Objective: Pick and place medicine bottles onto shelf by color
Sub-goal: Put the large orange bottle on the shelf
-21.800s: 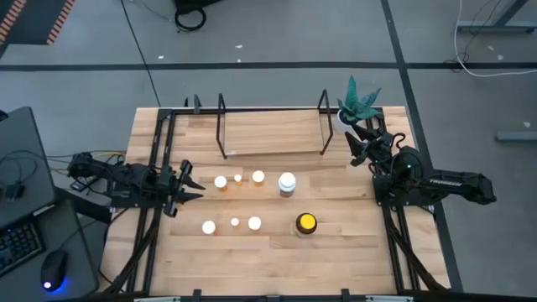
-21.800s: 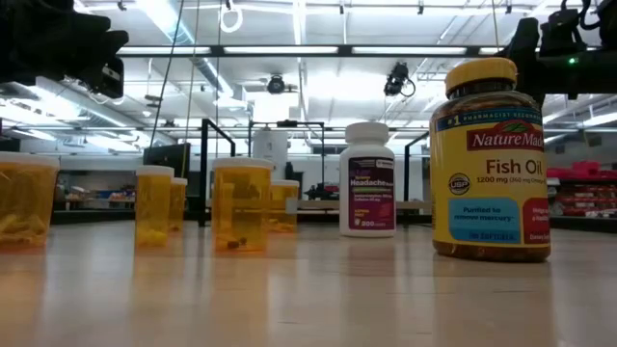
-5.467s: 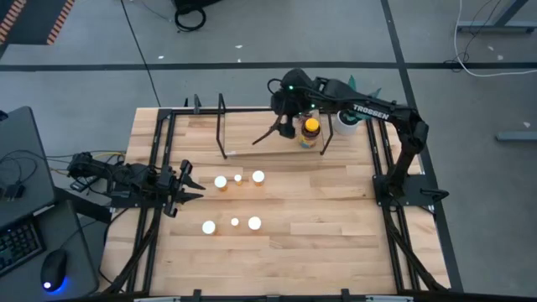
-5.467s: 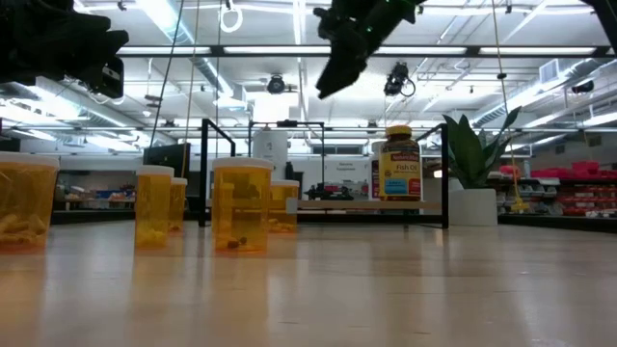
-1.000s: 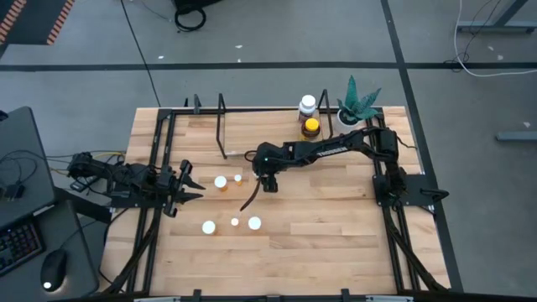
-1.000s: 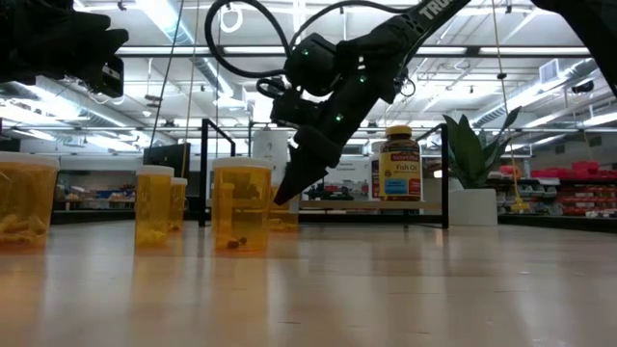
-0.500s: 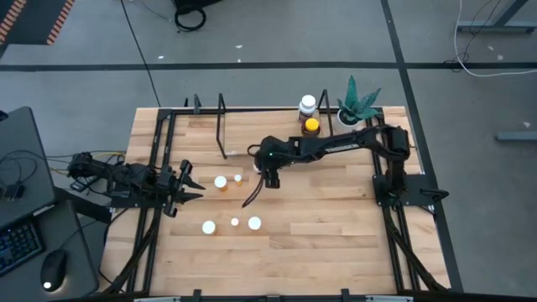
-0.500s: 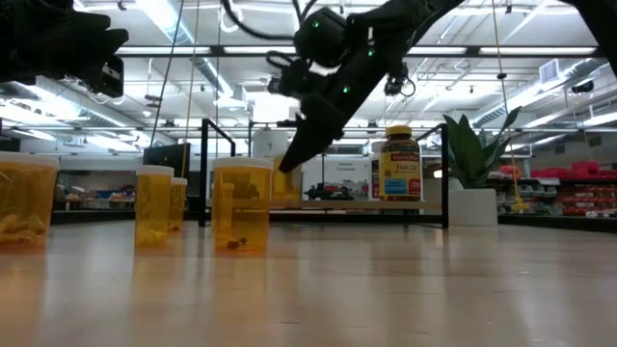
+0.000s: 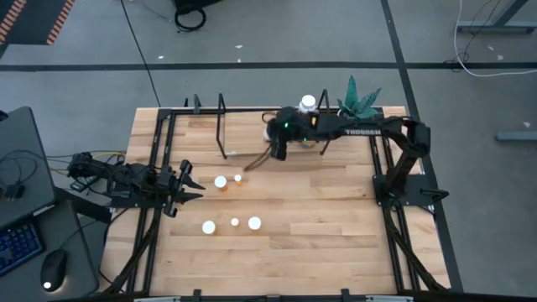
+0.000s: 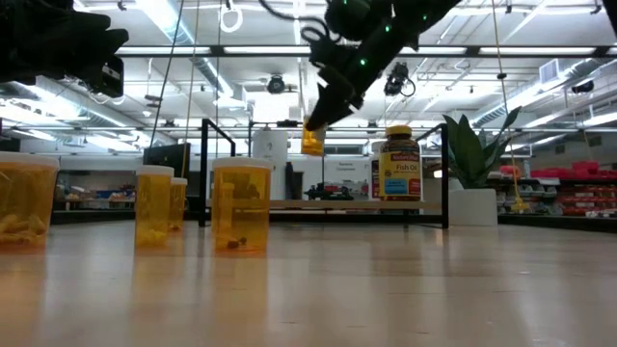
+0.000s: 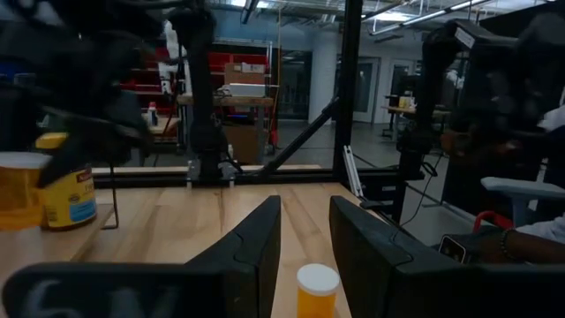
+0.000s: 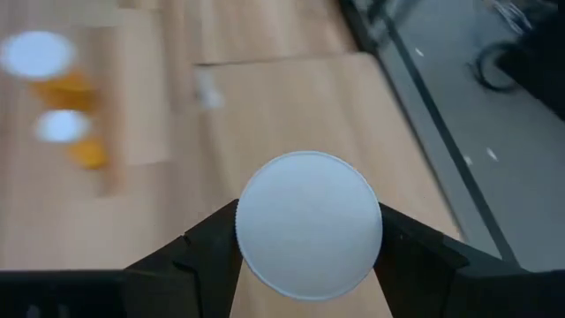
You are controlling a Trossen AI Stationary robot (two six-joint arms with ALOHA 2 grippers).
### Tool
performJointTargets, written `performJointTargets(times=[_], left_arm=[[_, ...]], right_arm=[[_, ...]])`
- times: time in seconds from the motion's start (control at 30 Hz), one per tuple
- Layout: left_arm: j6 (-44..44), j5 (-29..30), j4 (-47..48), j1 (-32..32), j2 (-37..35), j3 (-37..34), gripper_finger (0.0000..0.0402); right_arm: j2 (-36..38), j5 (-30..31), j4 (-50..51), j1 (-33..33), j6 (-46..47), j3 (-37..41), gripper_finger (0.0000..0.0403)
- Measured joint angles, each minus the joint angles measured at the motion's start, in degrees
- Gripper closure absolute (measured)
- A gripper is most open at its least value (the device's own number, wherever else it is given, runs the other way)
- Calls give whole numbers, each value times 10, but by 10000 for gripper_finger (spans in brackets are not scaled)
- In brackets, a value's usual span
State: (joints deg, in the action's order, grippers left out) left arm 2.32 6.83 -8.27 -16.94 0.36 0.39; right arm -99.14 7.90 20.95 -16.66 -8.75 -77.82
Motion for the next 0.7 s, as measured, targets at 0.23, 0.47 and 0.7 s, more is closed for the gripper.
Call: performJointTargets(times=[0.23, 0.47, 0.7], left_arm=[[0, 0, 0, 0, 0, 0, 294], [0, 0, 1, 0, 3, 0, 294], [0, 0, 0, 0, 10, 0, 294]], right_arm=[[-32, -3, 53, -77, -5, -41, 174], [-76, -50, 93, -111, -25, -136, 174], [-126, -62, 102, -139, -13, -181, 174]])
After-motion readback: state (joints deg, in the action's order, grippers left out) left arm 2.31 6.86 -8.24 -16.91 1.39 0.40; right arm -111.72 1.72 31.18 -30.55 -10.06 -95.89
